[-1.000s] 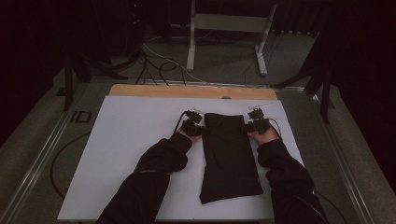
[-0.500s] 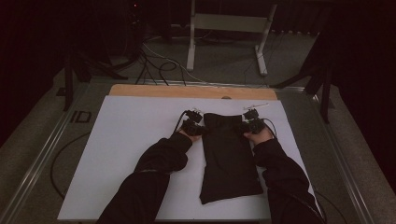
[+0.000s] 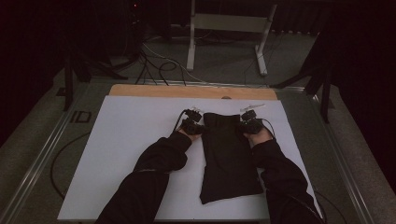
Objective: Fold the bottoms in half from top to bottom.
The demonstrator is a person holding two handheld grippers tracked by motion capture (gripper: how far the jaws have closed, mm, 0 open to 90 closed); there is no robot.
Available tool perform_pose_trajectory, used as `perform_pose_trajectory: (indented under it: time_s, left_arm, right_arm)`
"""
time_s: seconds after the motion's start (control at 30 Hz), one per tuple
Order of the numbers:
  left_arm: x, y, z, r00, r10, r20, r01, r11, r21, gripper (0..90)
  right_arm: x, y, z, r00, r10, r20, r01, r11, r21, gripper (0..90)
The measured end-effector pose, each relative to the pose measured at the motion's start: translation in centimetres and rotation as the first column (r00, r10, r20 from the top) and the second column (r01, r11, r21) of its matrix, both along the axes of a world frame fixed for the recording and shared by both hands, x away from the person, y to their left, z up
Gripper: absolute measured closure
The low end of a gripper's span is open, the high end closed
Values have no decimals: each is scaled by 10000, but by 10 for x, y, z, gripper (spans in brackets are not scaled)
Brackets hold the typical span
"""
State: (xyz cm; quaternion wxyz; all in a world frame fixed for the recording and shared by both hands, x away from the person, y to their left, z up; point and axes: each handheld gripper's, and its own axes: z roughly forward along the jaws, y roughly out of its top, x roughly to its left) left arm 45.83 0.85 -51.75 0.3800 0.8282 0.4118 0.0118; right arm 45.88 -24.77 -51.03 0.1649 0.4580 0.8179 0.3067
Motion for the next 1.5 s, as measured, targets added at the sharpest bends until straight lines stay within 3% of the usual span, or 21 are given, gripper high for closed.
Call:
perform_pose_trajectory:
  time_s: [0.23, 0.63, 0.93, 1.17, 1.33, 1.5]
  left_arm:
    - [0, 2, 7, 9997, -20, 249, 20, 10000, 1, 877]
    - [3, 12, 17, 9988, 3, 484, -7, 10000, 72, 877]
    - [12, 17, 42, 9939, 34, 1101, -54, 9998, 173, 877]
    - [14, 19, 57, 9871, -125, 1596, 145, 9998, -112, 878]
    - [7, 21, 65, 9840, -336, 1749, 433, 9977, -521, 877]
    - [3, 23, 66, 9843, -401, 1720, 523, 9964, -670, 877]
  right_arm:
    - [0, -1, 7, 9993, -101, 356, 96, 9999, 128, 850]
    - [-1, 2, 16, 9984, -100, 562, 68, 9983, 572, 851]
    - [2, 7, 29, 9953, -195, 949, 120, 9968, 792, 851]
    - [1, 3, 44, 9917, -285, 1252, 153, 9944, 1049, 851]
    - [-4, 0, 52, 9908, -299, 1320, 129, 9917, 1279, 851]
    - [-9, -3, 55, 9897, -150, 1423, -22, 9928, 1196, 851]
